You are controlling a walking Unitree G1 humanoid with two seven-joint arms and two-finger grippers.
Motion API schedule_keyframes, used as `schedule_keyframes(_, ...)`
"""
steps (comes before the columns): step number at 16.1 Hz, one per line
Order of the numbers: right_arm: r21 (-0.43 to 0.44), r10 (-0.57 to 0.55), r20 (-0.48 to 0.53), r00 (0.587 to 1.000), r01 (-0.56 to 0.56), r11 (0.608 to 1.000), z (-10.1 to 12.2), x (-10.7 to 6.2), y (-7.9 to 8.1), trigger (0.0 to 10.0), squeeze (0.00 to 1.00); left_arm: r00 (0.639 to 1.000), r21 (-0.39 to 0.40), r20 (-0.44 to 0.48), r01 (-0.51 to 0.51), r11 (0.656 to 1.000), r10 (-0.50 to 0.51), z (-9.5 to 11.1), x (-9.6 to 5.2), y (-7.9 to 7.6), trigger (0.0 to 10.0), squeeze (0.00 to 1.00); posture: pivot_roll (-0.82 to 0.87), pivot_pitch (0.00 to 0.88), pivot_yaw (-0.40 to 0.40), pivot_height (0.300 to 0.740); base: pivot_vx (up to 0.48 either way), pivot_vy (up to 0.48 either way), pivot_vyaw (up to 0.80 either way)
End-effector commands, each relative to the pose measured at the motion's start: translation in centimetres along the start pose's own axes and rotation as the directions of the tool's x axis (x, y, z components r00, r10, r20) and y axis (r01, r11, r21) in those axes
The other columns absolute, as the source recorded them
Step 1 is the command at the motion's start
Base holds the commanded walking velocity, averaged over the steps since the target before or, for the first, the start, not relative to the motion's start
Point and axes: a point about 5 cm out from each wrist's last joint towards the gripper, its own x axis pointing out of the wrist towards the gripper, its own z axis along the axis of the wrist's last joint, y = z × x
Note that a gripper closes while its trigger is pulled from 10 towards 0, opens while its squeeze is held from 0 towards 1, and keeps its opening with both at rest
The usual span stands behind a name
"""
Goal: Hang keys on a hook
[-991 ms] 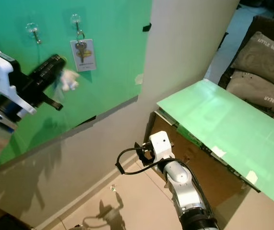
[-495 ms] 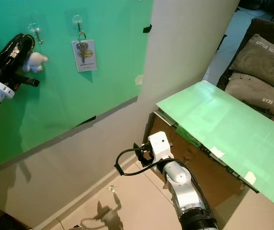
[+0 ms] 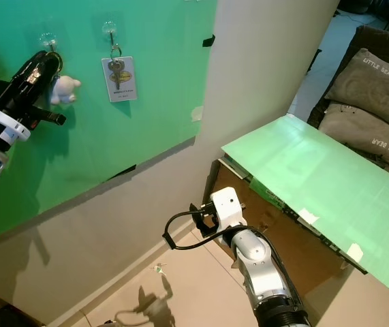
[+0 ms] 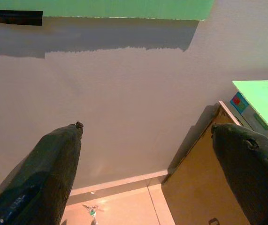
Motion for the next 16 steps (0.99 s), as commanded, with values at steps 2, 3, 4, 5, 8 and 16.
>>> schedule_keyframes(2,-0.016,-0.006,0.006,1.0,0.006,1.0,0.2,-0.1,-0.2,10.0,0.23,0.999,-0.005,0.018,0.028,1.0,-0.027,0.5,0.5,-0.6,10.0,0.0,0.04,0.0,-0.059,0.74,0.0,0.0,0.0)
schedule_keyframes(3,-0.017,-0.006,0.006,1.0,0.007,1.0,0.2,-0.1,-0.2,10.0,0.23,0.999,-0.006,0.017,0.028,1.0,-0.028,0.4,0.5,-0.6,10.0,0.0,0.04,0.0,-0.059,0.74,0.0,0.0,0.0)
schedule_keyframes(4,-0.018,-0.007,0.006,1.0,0.007,1.0,0.2,-0.1,-0.3,10.0,0.23,1.0,-0.007,0.015,0.026,1.0,-0.026,0.3,0.6,-0.7,10.0,0.0,0.03,0.0,-0.058,0.74,0.0,0.0,0.0)
schedule_keyframes(5,-0.019,-0.007,0.006,1.0,0.007,1.0,0.2,-0.2,-0.3,10.0,0.23,1.0,-0.007,0.013,0.024,1.0,-0.024,0.3,0.7,-0.7,10.0,0.0,0.03,0.0,-0.056,0.74,0.0,0.0,0.0)
schedule_keyframes(8,-0.026,-0.008,0.007,1.0,0.009,1.0,0.2,-0.2,-0.3,10.0,0.23,1.0,-0.008,0.0,0.024,1.0,-0.024,0.0,1.0,-0.7,10.0,0.0,0.03,0.0,-0.052,0.74,0.0,0.0,0.0)
schedule_keyframes(16,-0.025,-0.018,0.01,1.0,0.018,1.0,0.2,-0.4,-0.4,10.0,0.23,1.0,0.027,-0.008,-0.03,0.999,0.03,-0.4,1.6,-0.1,10.0,0.0,0.01,0.0,-0.044,0.74,0.0,0.0,0.0)
